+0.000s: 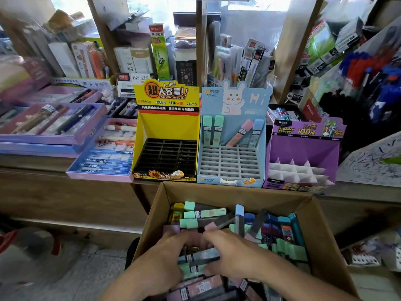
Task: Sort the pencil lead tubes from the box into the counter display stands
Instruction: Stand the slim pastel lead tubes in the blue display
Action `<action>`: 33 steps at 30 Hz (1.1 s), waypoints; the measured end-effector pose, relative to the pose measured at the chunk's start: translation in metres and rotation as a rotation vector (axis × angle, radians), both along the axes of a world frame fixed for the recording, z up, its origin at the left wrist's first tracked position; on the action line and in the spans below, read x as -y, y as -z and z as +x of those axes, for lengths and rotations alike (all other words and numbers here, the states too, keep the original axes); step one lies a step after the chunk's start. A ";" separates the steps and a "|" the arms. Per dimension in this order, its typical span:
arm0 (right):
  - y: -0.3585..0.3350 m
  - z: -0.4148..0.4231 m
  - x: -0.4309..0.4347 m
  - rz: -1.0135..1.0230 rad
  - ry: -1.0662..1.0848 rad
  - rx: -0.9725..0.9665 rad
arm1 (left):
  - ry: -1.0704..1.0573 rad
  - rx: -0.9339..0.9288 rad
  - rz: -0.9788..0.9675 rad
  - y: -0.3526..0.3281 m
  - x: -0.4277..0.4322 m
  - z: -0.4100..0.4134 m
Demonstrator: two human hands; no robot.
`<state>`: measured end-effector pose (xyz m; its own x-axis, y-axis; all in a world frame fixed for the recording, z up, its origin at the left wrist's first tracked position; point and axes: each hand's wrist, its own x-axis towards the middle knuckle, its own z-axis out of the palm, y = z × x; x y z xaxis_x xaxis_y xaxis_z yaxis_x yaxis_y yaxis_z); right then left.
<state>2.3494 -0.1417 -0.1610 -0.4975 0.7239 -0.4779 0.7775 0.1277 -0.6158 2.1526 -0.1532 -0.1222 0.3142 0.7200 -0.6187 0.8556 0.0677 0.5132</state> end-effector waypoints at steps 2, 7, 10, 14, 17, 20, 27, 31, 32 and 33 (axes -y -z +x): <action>-0.004 0.000 -0.001 -0.002 -0.032 0.038 | 0.013 0.000 0.010 0.002 0.001 -0.001; -0.003 -0.005 0.005 0.017 -0.040 0.089 | 0.043 -0.095 0.038 0.011 0.001 0.001; -0.003 -0.005 0.005 -0.003 -0.052 0.098 | 0.042 -0.135 0.025 0.014 0.001 0.001; -0.004 -0.005 0.002 -0.052 -0.071 0.102 | 0.038 -0.140 -0.010 0.013 -0.001 0.000; -0.007 0.001 0.000 -0.086 -0.033 0.054 | 0.031 -0.112 -0.063 0.012 -0.003 -0.002; -0.008 0.010 -0.003 -0.092 0.030 0.016 | 0.011 0.001 -0.072 0.011 -0.004 -0.007; -0.014 0.033 -0.008 -0.124 0.256 -0.178 | -0.225 0.356 -0.080 0.023 -0.011 -0.011; -0.021 0.042 -0.006 -0.176 0.414 -0.408 | -0.471 0.667 -0.122 0.020 -0.014 -0.010; -0.023 0.042 -0.005 -0.199 0.448 -0.463 | -0.532 0.755 -0.159 0.018 -0.014 -0.009; -0.025 0.041 -0.003 -0.219 0.469 -0.514 | -0.595 0.844 -0.192 0.016 -0.015 -0.007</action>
